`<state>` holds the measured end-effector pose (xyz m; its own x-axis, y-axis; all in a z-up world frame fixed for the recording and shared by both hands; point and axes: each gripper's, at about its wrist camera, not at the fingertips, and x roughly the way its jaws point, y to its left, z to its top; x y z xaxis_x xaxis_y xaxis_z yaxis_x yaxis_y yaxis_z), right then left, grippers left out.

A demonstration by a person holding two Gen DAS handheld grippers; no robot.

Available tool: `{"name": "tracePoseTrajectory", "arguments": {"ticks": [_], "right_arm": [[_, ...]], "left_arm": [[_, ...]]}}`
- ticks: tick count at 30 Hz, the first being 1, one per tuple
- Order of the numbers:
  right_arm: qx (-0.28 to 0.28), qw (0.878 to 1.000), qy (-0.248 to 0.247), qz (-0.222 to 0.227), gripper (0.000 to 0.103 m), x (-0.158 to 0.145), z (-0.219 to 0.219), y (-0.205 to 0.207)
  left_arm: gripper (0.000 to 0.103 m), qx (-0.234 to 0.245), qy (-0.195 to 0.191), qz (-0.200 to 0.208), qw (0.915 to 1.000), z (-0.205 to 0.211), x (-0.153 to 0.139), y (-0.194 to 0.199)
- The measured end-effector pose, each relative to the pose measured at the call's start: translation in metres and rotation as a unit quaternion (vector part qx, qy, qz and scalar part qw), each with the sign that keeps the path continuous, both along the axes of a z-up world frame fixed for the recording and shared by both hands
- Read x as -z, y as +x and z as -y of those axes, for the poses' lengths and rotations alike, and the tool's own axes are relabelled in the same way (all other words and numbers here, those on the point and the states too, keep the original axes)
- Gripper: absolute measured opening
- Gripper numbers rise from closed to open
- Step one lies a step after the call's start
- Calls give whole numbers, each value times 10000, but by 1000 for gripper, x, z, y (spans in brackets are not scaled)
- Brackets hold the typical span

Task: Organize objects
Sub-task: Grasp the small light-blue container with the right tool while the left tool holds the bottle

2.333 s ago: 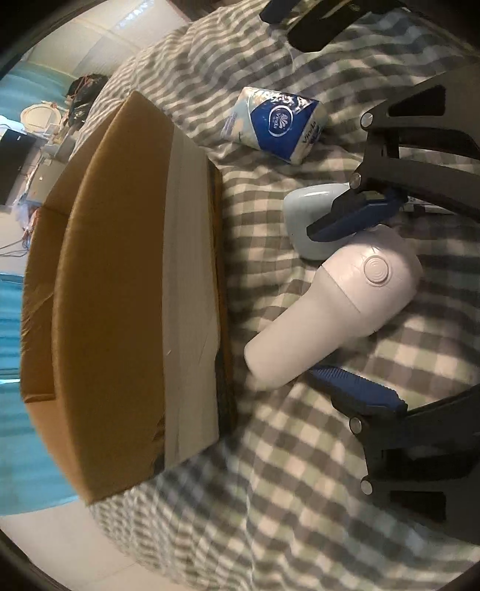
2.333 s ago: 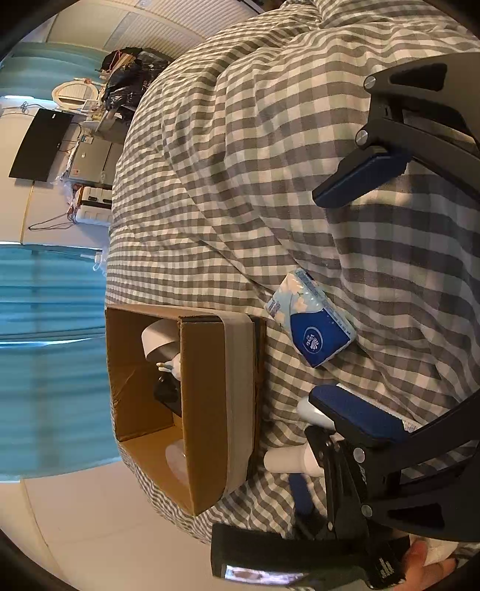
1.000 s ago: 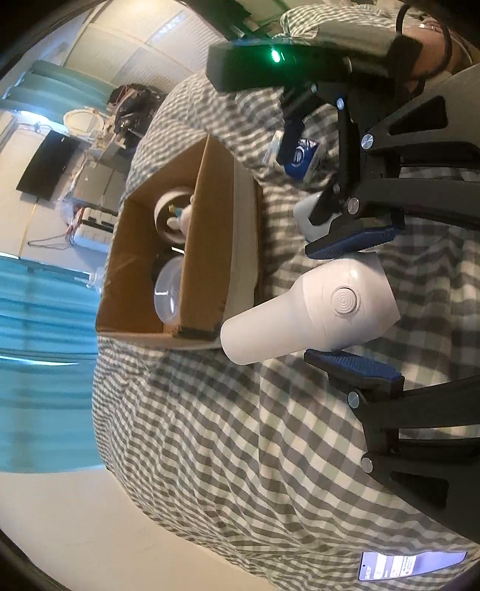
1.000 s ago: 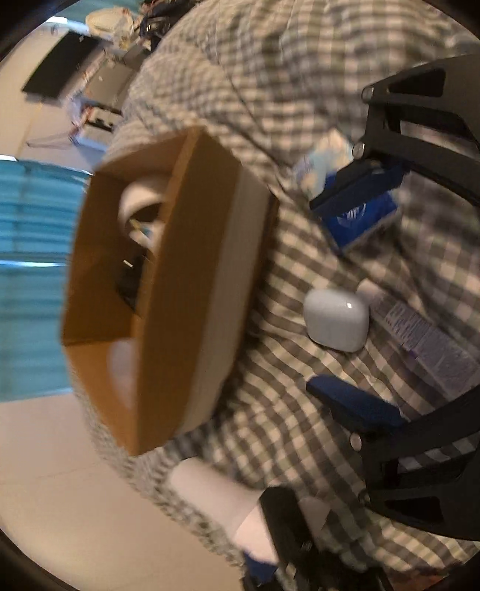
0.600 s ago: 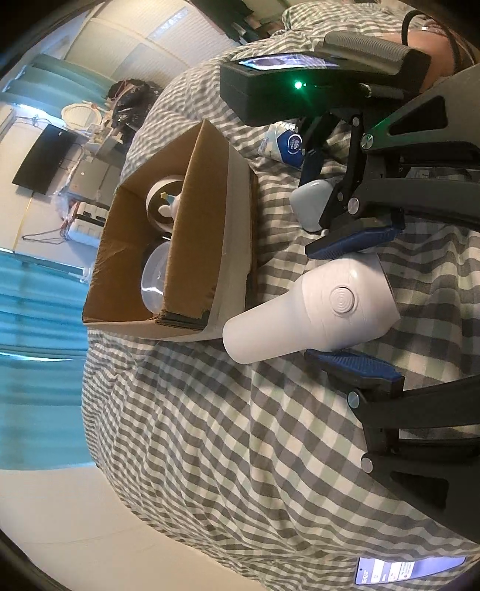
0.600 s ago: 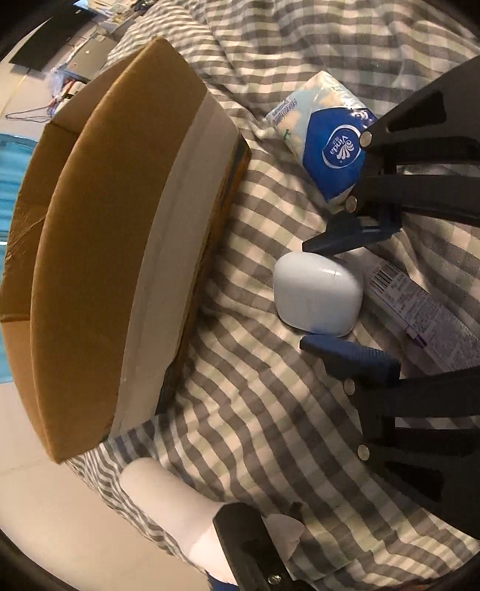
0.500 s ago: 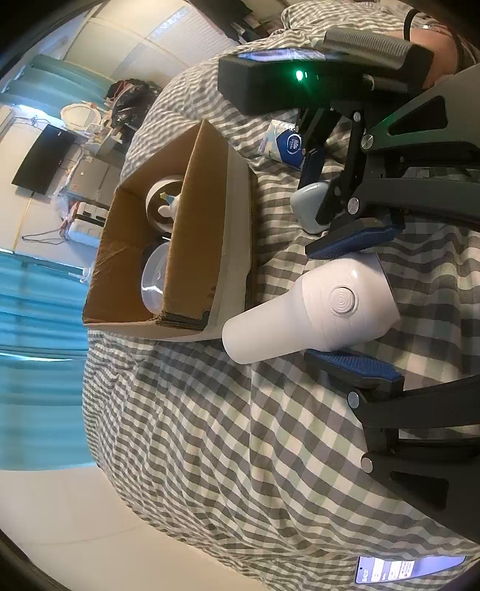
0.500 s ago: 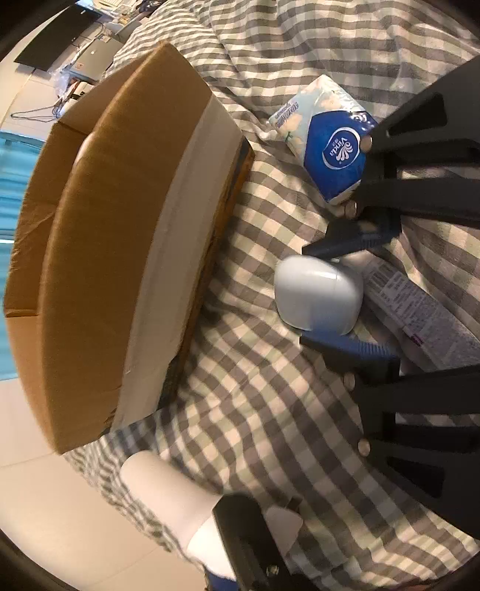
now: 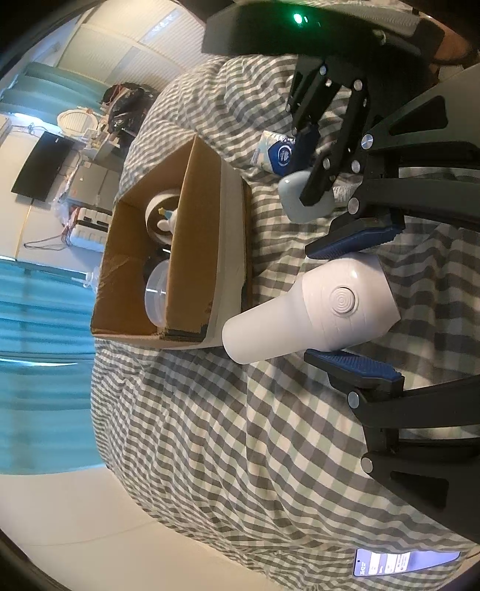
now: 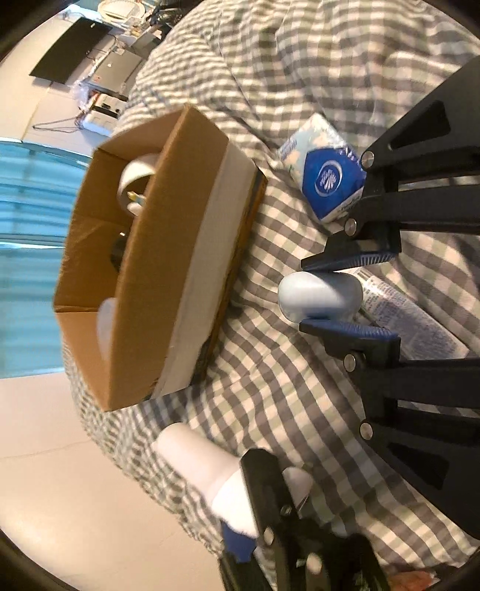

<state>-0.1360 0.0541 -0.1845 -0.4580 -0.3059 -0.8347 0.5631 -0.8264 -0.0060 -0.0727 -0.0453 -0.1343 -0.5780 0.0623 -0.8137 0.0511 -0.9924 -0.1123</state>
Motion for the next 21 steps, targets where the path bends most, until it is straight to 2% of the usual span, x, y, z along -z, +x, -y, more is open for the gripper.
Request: {"name": "tracePoseTrajectory", "arguments": {"ticks": [21], "right_arm": [[194,9958,-287,-848,25,-83,-20,49]], "left_arm": [[51,271,82,-489,9984,-23,-53,34]]}}
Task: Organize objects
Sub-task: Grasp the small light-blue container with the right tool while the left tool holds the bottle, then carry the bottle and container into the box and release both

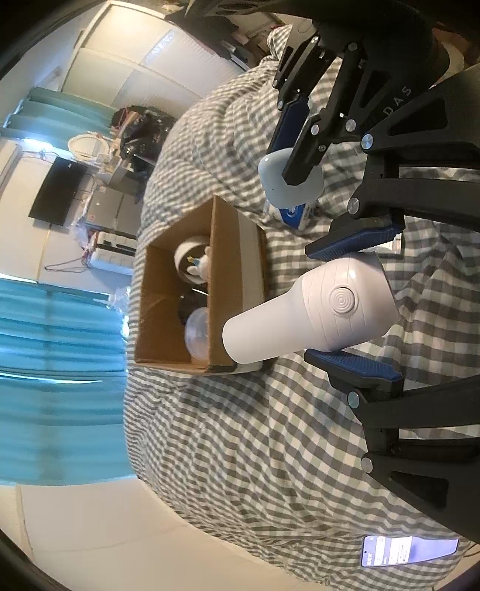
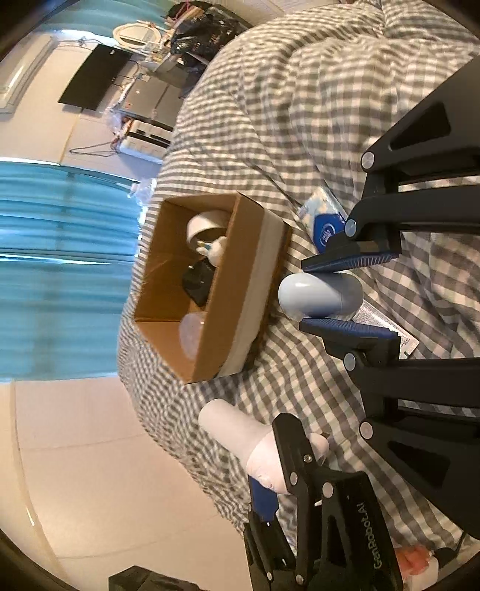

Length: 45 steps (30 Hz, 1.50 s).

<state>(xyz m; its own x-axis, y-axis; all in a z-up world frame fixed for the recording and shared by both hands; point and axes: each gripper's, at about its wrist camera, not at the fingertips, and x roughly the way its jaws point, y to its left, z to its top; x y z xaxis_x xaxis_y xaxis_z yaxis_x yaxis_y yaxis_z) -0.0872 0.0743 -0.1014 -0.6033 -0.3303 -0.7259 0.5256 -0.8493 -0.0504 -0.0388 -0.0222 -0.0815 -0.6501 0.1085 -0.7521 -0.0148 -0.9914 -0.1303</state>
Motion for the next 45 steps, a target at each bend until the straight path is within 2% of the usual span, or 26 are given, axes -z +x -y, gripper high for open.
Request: {"name": "tracePoseTrajectory", "arguments": {"ticks": [10,18,23,34,45], "right_arm": [[-47,9989,15,-472,24,-54,-2,-2],[0,9976,-40,-689,23,-87,4,-42],[36,9973,-66,-735,23,-97,10,-76],[100,9989,11,-457,22,-70,27,-158],[156,9999,21,-17,23,-15,28,-214]], "left_arm": [[51,144,-46,-369,9992,-2,-43,-21],[51,163,-204,-488,9985,1,-63,-73],[51,201,-198,-494,9984,1,-64,-109],[51,302,-225,-226,9990,-5,-30,-184],[51,453,-120,85,9989,-2,16,-229]]}}
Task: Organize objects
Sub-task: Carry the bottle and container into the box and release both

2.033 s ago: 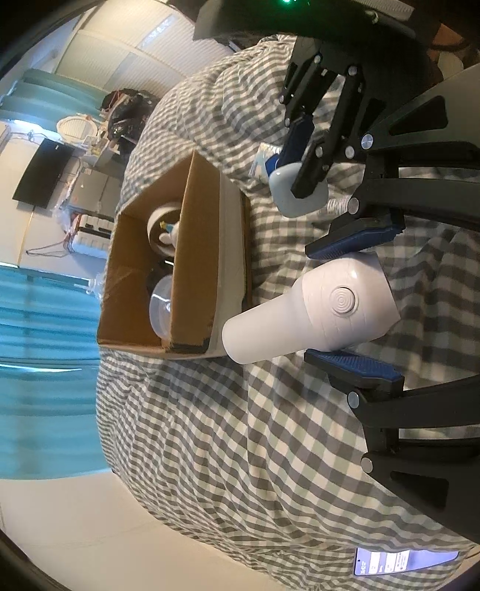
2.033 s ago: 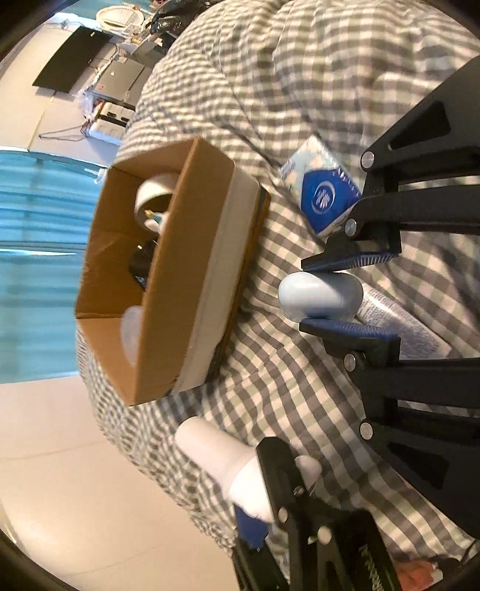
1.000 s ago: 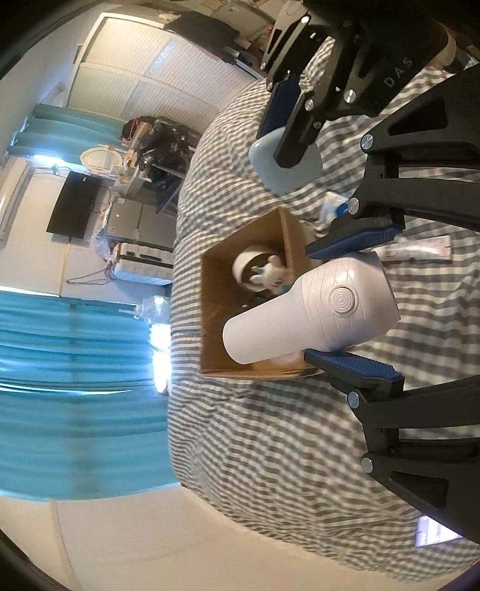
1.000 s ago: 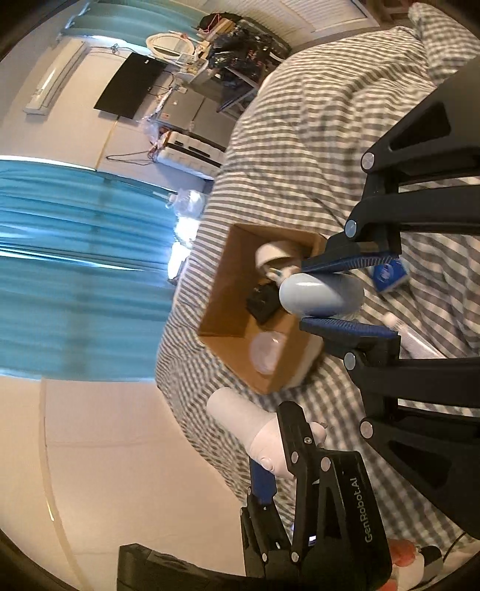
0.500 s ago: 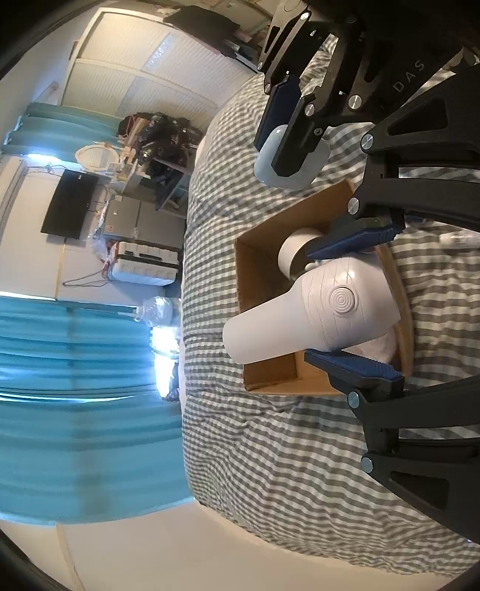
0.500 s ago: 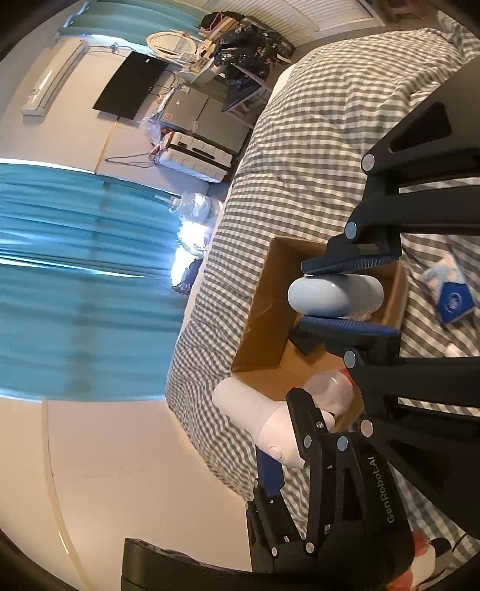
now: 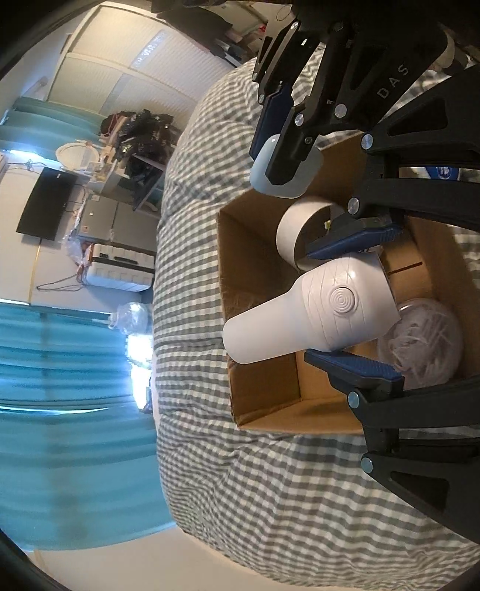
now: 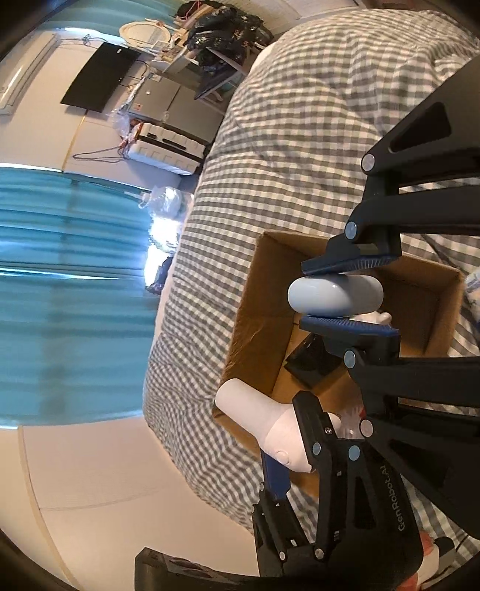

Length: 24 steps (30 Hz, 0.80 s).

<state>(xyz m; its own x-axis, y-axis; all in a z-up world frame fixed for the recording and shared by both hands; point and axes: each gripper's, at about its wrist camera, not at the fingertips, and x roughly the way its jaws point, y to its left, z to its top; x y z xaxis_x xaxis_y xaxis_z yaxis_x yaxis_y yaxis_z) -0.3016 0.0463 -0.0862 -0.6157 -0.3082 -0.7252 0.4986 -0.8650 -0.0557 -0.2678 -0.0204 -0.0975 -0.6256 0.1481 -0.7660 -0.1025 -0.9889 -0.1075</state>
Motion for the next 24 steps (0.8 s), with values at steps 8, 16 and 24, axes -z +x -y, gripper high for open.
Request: {"name": "tracePoseTrajectory", "arguments": {"ticks": [8,16,24], "right_arm": [[78,9998,-94,171,23,21,-12,-11],[358,9983,-447,-125,46,-15,-35,0],[633,9941,-579,-670,76,-90,-71,52]], "left_arm": [[52,3,99,258,9996,-5,18,-11],[85,-18,234,-40,9997,-8,-14,9],[101,-320,38,-674,9972,-5,-79,57]]}}
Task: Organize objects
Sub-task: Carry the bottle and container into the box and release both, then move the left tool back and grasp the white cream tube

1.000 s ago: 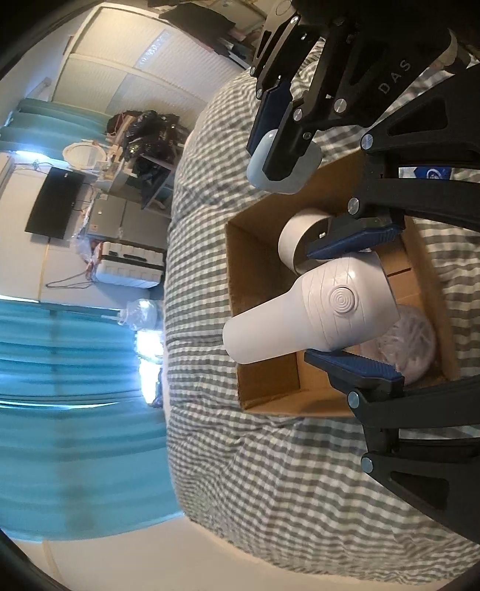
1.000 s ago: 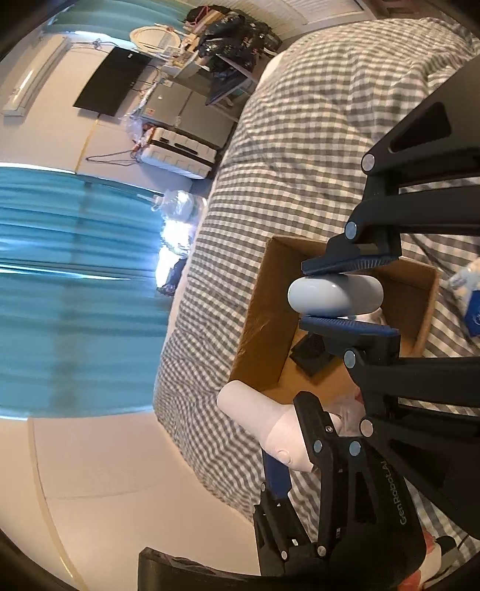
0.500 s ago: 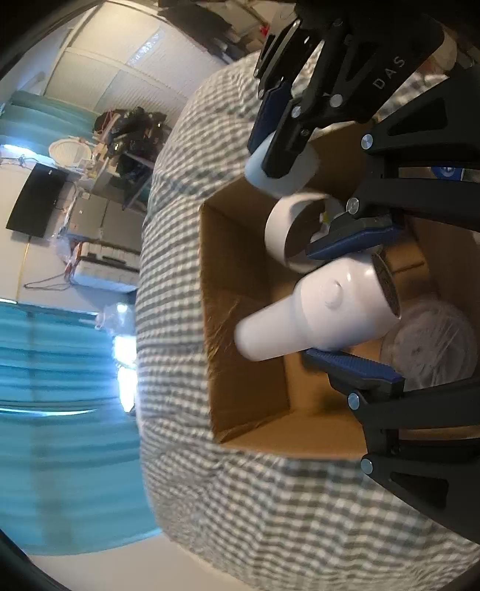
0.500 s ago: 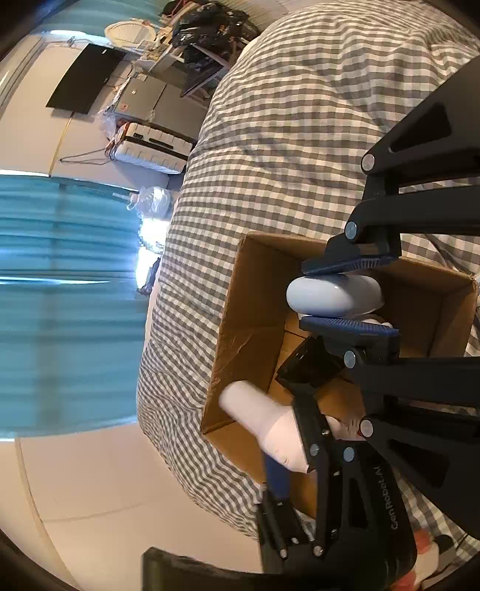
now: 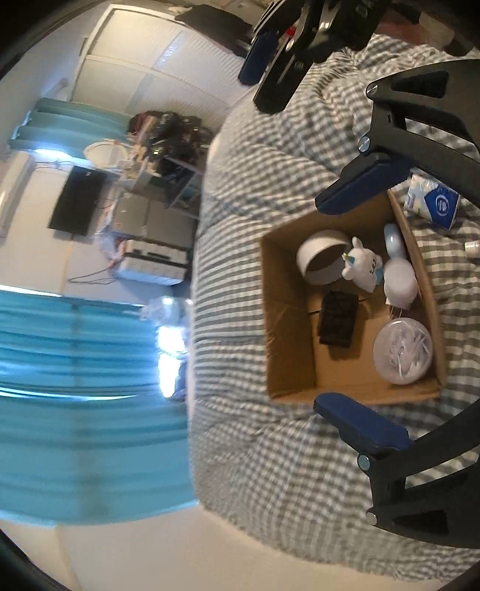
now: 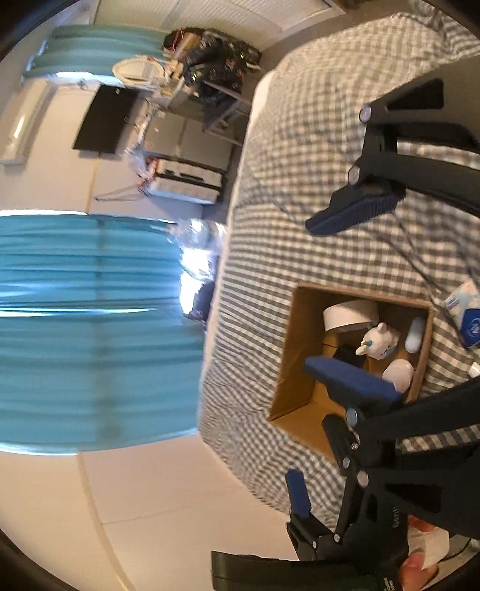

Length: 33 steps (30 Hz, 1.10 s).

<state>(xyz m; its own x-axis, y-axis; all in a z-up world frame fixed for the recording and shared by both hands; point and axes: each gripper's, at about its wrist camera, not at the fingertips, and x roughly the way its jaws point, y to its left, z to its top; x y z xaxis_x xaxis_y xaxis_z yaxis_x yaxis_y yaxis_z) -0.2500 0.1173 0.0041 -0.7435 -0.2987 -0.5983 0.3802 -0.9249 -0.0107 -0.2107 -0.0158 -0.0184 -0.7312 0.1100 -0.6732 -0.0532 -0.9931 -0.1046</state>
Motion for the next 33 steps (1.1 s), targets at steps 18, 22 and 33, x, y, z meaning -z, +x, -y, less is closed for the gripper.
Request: {"name": "tracePoseTrajectory", "arguments": {"ticks": [18,22,33], "right_arm": [[-75,9994,34,-332,92,-50,-39,95],[-125,9997,104,-180,92,-31,-40,99],[-144,9983,461,319,92,43,-44,95]], "left_arm": [[103,-590,-58,-169,9981,16,-45,91],[103,-746,-9,-175,9971,17,-34,104],[103,-934,-264,197,9951,1,29,112]]}}
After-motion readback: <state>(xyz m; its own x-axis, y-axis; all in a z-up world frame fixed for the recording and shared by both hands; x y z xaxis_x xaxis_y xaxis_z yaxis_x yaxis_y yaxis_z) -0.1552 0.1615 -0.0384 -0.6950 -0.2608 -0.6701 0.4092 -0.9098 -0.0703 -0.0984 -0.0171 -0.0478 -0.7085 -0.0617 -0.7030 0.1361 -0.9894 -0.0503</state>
